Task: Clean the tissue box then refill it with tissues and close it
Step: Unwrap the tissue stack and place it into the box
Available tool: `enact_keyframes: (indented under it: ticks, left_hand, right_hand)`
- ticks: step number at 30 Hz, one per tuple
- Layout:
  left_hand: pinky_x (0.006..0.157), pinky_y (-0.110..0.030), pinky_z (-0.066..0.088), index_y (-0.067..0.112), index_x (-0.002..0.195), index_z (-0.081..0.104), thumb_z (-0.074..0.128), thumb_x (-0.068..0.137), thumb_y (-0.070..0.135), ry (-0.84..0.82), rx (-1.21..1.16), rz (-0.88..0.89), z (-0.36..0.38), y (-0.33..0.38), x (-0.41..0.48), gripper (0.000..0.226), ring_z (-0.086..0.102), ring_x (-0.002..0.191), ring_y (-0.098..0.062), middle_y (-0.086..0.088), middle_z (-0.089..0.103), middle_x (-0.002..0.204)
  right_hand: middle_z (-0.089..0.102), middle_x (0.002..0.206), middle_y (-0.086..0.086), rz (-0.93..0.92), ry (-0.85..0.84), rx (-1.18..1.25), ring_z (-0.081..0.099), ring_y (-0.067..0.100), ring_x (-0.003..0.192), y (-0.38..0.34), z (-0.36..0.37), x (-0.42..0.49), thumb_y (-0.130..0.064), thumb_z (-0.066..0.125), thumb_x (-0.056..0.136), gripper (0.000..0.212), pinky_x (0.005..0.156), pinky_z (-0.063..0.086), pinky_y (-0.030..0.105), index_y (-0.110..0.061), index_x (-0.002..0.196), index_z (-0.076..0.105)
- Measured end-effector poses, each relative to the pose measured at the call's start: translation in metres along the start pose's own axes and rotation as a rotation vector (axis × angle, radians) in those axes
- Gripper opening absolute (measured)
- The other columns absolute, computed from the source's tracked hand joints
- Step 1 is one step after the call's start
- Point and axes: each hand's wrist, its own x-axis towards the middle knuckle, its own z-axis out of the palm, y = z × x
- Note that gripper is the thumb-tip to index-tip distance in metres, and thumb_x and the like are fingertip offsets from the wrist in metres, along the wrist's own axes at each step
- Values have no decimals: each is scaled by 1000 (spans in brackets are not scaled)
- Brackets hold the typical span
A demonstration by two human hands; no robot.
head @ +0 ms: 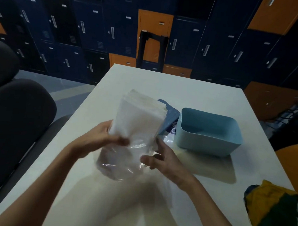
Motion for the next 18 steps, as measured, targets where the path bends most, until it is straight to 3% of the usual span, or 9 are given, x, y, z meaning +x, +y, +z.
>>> enact_keyframes:
  ticks: [2, 4, 7, 11, 13, 15, 18]
  left_hand:
    - [74, -28, 56, 17, 106, 66, 77, 59, 30, -66, 65, -52, -16, 8, 6, 51, 71, 87, -19, -4, 74, 98]
    - [70, -26, 54, 14, 103, 68, 74, 63, 27, -135, 134, -117, -23, 8, 14, 42, 70, 82, -19, -5, 73, 92]
    - [63, -23, 49, 13, 88, 67, 71, 63, 25, -176, 157, -206, -22, 0, 27, 27, 64, 72, -15, -2, 69, 78]
    - [70, -31, 49, 16, 84, 68, 71, 63, 26, -188, 169, -275, -21, -13, 44, 23, 63, 74, -18, -4, 69, 79]
    - [70, -30, 50, 14, 89, 68, 70, 63, 28, -200, 187, -295, -20, -16, 48, 29, 64, 72, -16, -3, 69, 79]
    - [71, -29, 48, 12, 89, 66, 68, 64, 30, -212, 191, -297, -19, -15, 51, 31, 62, 70, -14, -1, 67, 76]
    - [76, -29, 50, 9, 92, 68, 69, 64, 34, -215, 230, -318, -20, -14, 55, 37, 65, 74, -15, -2, 70, 79]
  right_hand:
    - [65, 116, -4, 52, -72, -78, 70, 17, 88, -14, -12, -2, -62, 65, 75, 73, 83, 56, 35, -33, 136, 40]
    - [71, 100, 0, 105, -4, -130, 70, 17, 74, -25, -26, 0, -61, 54, 75, 71, 77, 56, 35, -28, 137, 42]
    - [71, 89, 6, 165, 63, -255, 68, 19, 59, -34, -45, 4, -54, 57, 86, 53, 62, 54, 33, -28, 132, 50]
    - [70, 84, 9, 276, 98, -465, 70, 21, 54, -47, -67, 5, -40, 62, 89, 32, 51, 51, 25, -29, 120, 59]
    - [69, 78, 2, 212, 283, -660, 67, 16, 48, -55, -72, 9, -37, 59, 89, 23, 57, 53, 26, -28, 110, 62]
    - [68, 83, -4, 89, 428, -741, 69, 13, 63, -63, -68, 19, -39, 57, 89, 23, 75, 54, 32, -29, 108, 64]
    - [68, 97, -4, -3, 377, -639, 64, 13, 89, -70, -52, 33, -42, 58, 90, 33, 86, 52, 36, -29, 120, 62]
